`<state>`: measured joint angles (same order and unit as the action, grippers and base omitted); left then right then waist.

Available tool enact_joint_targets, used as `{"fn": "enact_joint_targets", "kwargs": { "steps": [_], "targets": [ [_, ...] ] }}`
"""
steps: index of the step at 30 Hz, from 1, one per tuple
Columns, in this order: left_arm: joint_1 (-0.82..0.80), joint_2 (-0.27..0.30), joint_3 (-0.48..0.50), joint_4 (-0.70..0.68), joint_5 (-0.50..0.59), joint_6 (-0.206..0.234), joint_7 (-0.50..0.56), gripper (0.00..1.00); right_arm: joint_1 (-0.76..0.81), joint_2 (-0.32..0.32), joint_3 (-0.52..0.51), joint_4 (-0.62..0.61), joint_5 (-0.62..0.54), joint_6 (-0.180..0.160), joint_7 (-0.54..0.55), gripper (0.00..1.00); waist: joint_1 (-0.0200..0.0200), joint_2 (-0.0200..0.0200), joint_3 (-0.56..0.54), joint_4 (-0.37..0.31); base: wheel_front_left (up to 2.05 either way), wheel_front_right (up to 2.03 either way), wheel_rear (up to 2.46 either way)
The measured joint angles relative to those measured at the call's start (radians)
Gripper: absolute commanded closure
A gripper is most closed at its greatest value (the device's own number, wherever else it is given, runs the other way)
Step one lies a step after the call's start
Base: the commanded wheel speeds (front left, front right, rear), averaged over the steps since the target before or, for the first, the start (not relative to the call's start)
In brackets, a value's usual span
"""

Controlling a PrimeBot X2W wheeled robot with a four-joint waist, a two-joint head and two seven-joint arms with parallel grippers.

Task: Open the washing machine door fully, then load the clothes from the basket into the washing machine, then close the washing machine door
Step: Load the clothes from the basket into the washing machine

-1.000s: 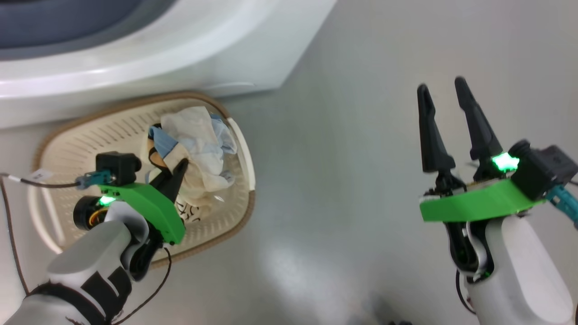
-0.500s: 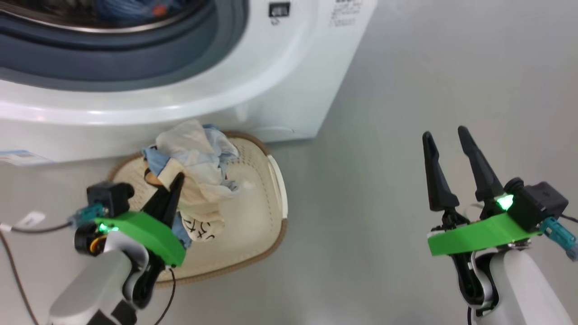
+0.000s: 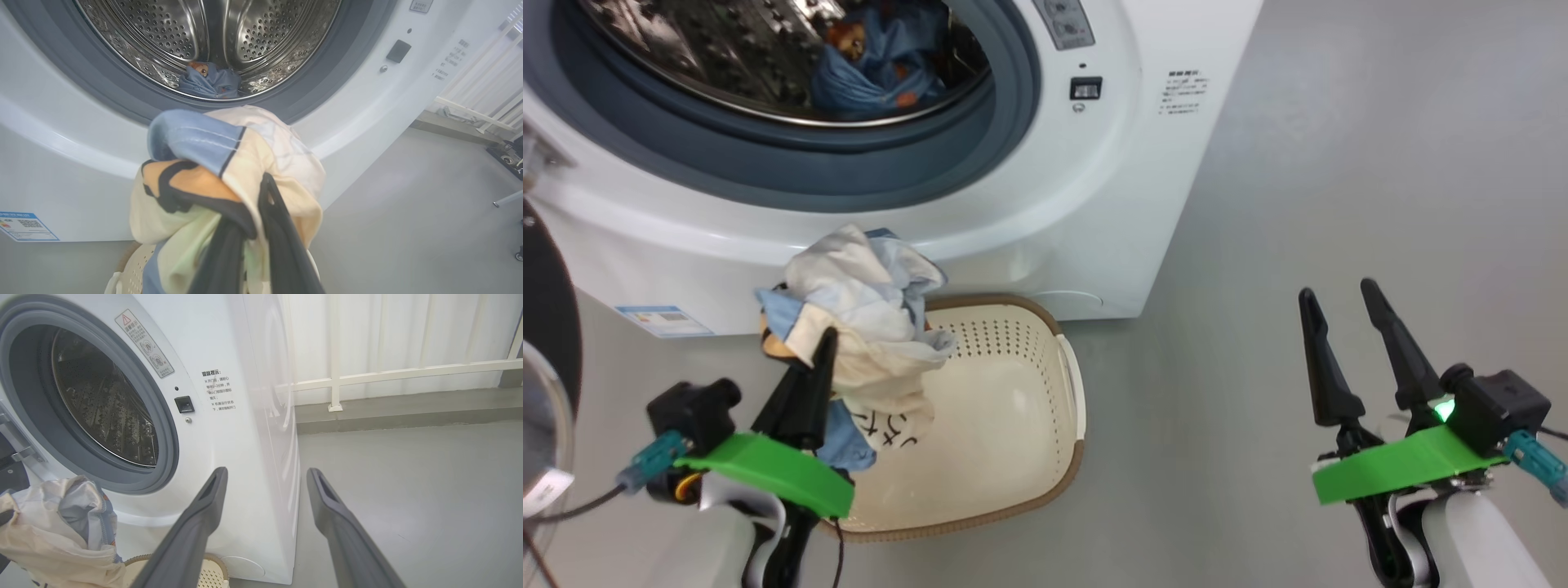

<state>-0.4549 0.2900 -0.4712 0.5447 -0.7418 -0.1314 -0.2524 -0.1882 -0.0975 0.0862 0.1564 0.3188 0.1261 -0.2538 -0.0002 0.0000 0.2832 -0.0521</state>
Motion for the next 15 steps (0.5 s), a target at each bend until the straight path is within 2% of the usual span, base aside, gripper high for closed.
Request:
{"fn": "enact_joint_targets", "kwargs": {
  "steps": [7, 15],
  "targets": [
    [0.121, -0.029, 0.154, -0.105, 0.123, 0.000, 0.000, 1.00, 0.052, -0.006, -0.003, 0.001, 0.000, 0.000, 0.000, 0.00, 0.0001, 0.0000, -0.056, 0.025, 0.00, 0.00, 0.00],
    [0.233, -0.067, 0.283, -0.220, 0.254, 0.000, 0.000, 1.00, 0.080, -0.015, -0.024, -0.001, 0.000, 0.000, 0.000, 0.00, 0.0002, 0.0000, -0.093, 0.059, 0.00, 0.00, 0.00]
  ]
}}
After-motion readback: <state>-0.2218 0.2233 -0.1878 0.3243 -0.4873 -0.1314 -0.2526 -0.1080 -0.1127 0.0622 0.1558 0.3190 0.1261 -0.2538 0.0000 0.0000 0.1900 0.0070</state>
